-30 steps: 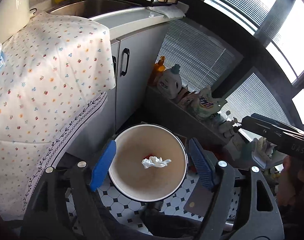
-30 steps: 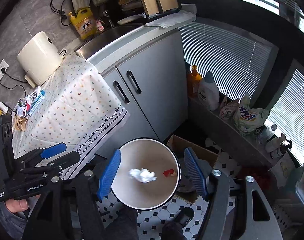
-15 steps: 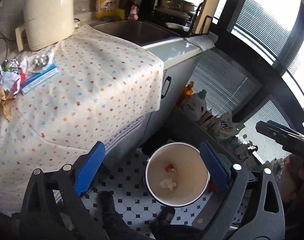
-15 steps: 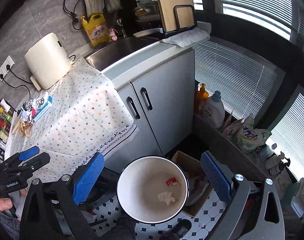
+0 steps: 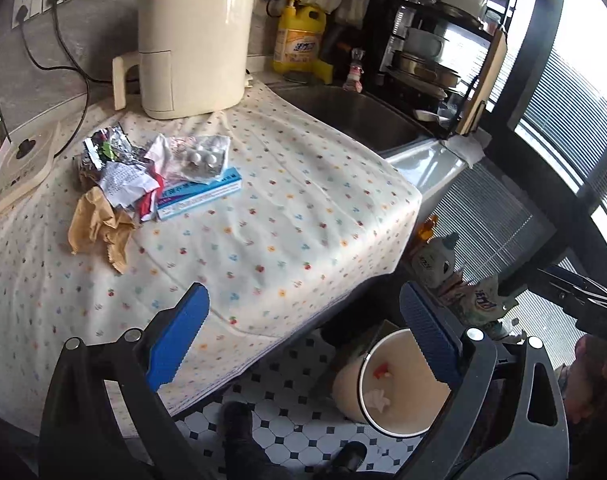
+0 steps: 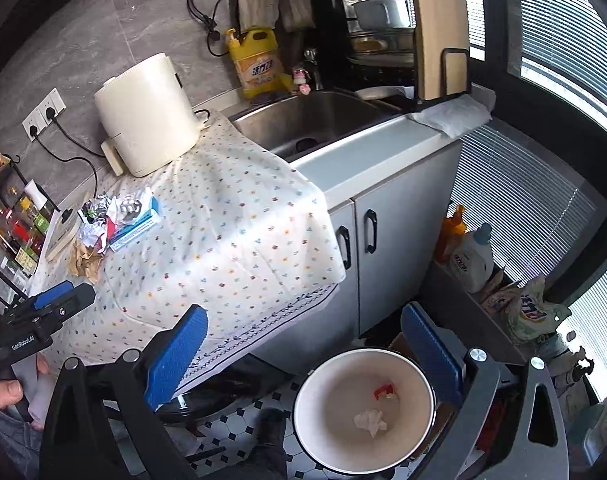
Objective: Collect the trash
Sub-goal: 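Move both open tools back over the counter trash, then grasp the brown paper bag with the left tool while the right tool grasps crumpled white printed paper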
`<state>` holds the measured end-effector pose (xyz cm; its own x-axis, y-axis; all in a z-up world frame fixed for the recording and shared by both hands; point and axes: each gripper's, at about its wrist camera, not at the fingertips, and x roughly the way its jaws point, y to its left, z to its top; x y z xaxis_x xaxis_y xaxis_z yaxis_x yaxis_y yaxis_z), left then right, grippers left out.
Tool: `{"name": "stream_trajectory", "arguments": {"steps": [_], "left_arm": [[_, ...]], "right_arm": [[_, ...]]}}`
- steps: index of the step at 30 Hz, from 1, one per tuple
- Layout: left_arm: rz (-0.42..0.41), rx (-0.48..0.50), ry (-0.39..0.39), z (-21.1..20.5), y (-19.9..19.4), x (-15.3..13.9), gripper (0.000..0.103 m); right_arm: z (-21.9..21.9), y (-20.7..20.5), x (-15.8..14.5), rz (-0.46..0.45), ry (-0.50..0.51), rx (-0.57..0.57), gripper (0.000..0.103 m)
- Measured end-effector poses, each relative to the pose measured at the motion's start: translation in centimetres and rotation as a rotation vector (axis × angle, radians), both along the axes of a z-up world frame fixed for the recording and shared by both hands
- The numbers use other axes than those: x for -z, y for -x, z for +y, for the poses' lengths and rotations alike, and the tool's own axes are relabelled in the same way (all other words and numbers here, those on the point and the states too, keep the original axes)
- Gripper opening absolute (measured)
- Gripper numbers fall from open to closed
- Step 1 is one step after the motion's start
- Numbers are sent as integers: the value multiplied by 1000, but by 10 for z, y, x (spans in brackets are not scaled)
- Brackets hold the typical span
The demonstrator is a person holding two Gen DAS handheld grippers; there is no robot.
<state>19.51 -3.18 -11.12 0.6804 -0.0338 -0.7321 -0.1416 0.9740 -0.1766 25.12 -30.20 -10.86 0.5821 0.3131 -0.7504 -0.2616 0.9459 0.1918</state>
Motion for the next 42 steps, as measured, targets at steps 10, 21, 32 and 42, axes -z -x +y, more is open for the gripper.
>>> {"name": "stream_trajectory", "arguments": {"steps": [10, 21, 32, 42], "left_arm": [[-42, -129, 15, 91, 3, 1, 95], [-29, -179, 45, 177, -2, 27, 67], [25, -63, 82, 209, -27, 52, 14], [-94, -53, 114, 245, 12, 23, 2]], "right_arm": [[78, -10, -15, -32, 11, -71, 95], [162, -24, -7, -20, 50, -111, 95], [239, -33, 2, -18, 57, -147, 95], [326, -30, 6, -12, 65, -296, 89]]}}
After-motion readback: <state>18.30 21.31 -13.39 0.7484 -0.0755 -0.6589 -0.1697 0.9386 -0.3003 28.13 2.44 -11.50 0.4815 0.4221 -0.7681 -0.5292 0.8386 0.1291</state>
